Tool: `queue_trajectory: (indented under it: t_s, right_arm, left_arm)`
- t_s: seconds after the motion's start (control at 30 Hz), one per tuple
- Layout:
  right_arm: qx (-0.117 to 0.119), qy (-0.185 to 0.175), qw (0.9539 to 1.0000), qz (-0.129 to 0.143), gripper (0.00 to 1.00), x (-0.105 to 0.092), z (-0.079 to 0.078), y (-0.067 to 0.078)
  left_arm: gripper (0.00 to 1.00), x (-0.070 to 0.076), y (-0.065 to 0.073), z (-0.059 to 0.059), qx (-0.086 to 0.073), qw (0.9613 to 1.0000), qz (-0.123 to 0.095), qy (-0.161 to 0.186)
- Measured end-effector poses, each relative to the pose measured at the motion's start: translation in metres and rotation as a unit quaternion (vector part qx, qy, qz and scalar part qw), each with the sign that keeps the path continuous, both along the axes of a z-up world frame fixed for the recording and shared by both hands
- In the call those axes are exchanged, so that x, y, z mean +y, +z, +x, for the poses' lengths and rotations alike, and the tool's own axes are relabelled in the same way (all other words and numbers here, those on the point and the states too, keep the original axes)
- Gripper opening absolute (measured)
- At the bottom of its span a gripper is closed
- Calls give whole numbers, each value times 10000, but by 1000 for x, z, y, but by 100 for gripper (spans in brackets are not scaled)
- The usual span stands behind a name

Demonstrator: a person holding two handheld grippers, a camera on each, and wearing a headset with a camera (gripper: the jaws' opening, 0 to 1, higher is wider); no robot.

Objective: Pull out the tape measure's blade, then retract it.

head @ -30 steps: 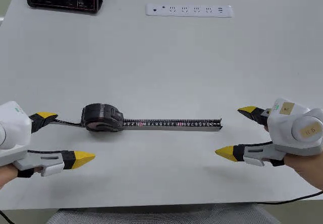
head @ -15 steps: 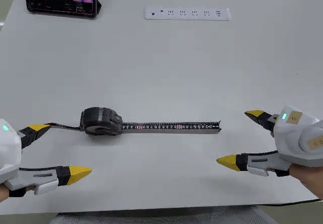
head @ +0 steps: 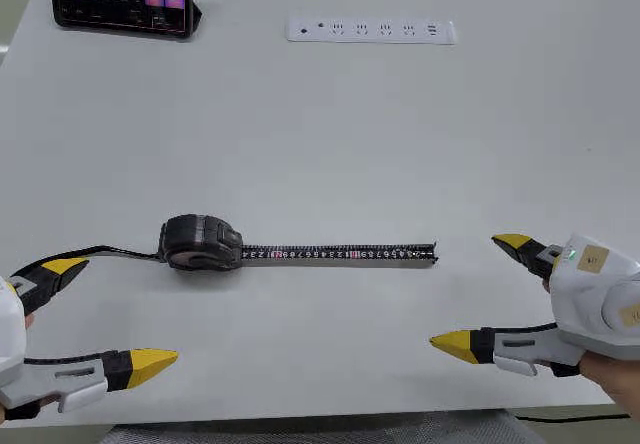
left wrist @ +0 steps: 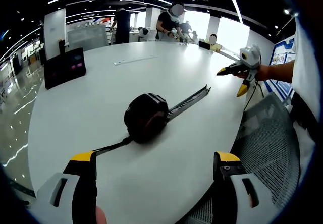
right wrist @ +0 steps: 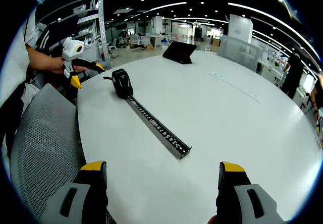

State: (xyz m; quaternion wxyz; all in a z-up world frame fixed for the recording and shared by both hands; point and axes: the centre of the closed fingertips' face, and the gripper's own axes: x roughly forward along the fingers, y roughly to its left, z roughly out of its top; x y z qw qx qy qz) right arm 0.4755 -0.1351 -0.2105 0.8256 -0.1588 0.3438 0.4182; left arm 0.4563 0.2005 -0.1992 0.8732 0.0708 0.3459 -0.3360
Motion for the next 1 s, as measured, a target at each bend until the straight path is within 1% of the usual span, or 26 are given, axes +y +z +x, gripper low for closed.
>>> queue_trajectory:
  t_s: [0.03,0.1,0.27,0.4,0.43,0.5,0.63,0.73,1.0]
  right_arm:
    - [4,-8,10000,8,91,0,-1,0]
    - [2,-19,10000,10,92,1,-2,0]
    - [14,-43,10000,66,94,2,-8,0]
    - [25,-97,9999,132,95,3,-10,-1]
    - [22,-108,9998,134,96,3,-11,-1]
    - [10,-142,9998,155,96,3,-11,-1]
    - [12,-174,9997,180,97,5,-13,-1]
    - [9,-228,9995,227,99,5,-12,-2]
    - [41,-245,9994,238,99,4,-13,-4]
  left_arm:
    - [94,0,1,-1,17,10000,-56,25]
    - [94,2,0,-2,-10,10000,-23,65]
    - [96,3,1,-4,-16,9998,-83,185]
    - [96,4,-1,-6,-36,9997,-71,226]
    - [96,4,-2,-6,-26,9997,-89,240]
    - [97,4,-4,-8,-12,9997,-54,242]
    - [97,4,-6,-12,34,9996,-96,271]
    - [98,4,-8,-13,51,9995,-114,305]
    - [98,4,-12,-15,87,9994,-134,315]
